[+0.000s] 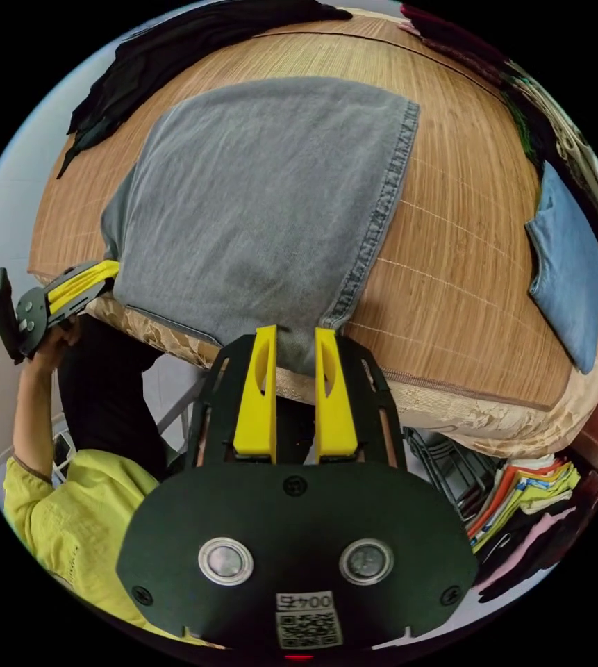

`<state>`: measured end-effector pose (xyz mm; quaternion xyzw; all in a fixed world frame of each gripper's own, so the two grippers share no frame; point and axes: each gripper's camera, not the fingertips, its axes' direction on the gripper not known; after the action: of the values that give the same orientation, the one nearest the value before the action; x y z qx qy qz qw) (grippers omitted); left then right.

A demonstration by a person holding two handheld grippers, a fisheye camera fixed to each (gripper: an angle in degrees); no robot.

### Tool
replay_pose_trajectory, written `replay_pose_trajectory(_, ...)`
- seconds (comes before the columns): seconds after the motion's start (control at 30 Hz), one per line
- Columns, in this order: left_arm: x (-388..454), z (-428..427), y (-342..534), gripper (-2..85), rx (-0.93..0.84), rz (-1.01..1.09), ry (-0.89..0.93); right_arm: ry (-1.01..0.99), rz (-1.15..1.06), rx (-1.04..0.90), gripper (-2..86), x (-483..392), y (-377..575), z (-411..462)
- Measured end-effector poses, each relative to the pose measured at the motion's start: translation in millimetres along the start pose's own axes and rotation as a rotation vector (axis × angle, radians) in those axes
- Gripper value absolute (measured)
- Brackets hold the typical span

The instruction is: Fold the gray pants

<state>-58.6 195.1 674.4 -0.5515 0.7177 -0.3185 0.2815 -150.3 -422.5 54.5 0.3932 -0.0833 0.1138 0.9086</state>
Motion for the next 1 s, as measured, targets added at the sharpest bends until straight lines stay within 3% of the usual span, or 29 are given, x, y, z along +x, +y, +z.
replay_pose_trajectory(0.1,14,2,-17,0.3,-0.04,0.069,-0.025,0.008,-0.013,-0.018,8.7,0,-1,-2)
replay_pose_trajectory(0.63,43,6,-73,3.5,-0.138,0.009,0.0,-0.026,-0.046,0.065,8.7,23,38,-23)
replay_pose_trajectory(0.83,59,4,-98,8.5,-0.253,0.133,-0.107,-0.049,-0.055,0.079,8.6,41,54,-35)
replay_pose_trajectory(1.0,65,-21,-98,13.9,-0.191,0.267,-0.069,-0.067,-0.059,0.09,8.6,58,68,-46)
